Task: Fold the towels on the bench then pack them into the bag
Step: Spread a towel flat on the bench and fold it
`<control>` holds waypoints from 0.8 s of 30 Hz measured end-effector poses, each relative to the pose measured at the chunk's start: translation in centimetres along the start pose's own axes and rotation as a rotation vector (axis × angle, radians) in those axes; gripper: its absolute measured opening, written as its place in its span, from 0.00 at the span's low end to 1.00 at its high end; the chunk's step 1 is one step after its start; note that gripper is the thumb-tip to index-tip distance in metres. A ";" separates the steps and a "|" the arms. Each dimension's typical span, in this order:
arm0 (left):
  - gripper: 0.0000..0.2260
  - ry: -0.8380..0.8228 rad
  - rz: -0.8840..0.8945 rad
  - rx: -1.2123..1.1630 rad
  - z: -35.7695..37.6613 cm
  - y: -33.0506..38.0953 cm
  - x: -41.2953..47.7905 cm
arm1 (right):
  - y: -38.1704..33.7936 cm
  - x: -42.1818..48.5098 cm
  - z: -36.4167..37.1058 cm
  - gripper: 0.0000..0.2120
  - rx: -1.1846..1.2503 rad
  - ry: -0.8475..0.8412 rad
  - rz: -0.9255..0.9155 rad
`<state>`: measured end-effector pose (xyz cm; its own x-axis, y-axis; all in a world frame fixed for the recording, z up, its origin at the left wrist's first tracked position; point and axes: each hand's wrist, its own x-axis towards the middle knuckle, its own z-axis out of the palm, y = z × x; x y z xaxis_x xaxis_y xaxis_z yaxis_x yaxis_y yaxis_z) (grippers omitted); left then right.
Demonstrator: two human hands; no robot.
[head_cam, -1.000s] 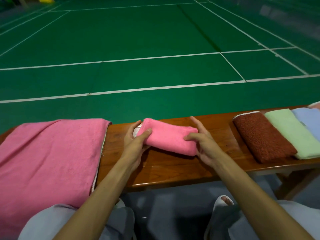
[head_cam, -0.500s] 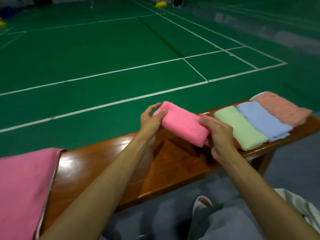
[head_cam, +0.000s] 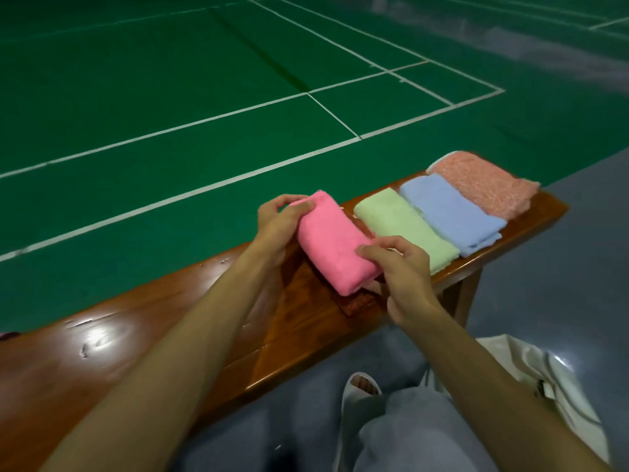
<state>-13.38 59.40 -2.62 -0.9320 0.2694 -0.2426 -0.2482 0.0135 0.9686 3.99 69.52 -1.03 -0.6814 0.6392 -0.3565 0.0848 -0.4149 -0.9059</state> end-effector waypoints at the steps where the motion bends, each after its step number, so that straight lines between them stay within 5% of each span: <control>1: 0.03 0.004 0.022 0.040 -0.4 -0.5 0.2 | 0.3 0.0 0.2 0.08 -0.053 -0.006 -0.025; 8: 0.07 -0.033 0.053 0.044 -0.4 -1.1 0.1 | 0.2 0.0 -0.2 0.07 -0.401 0.105 -0.232; 14: 0.12 -0.014 0.315 0.417 0.8 -2.2 0.5 | 0.3 -0.3 -0.4 0.13 -1.178 0.289 -0.607; 16: 0.12 0.045 0.358 0.440 1.1 -2.1 0.4 | 0.1 0.1 -0.4 0.08 -1.182 0.278 -0.677; 20: 0.11 0.014 0.195 0.106 2.5 -1.3 0.5 | -0.5 0.8 -0.7 0.03 -1.056 0.292 -0.744; 24: 0.10 0.057 0.156 0.207 3.0 -2.0 0.6 | -0.7 1.2 -1.3 0.05 -1.018 0.388 -0.698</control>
<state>-12.63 62.40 -4.59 -0.9695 0.2294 -0.0864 -0.0463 0.1746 0.9836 4.03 71.40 -1.09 -0.5658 0.7358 0.3720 0.4276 0.6477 -0.6306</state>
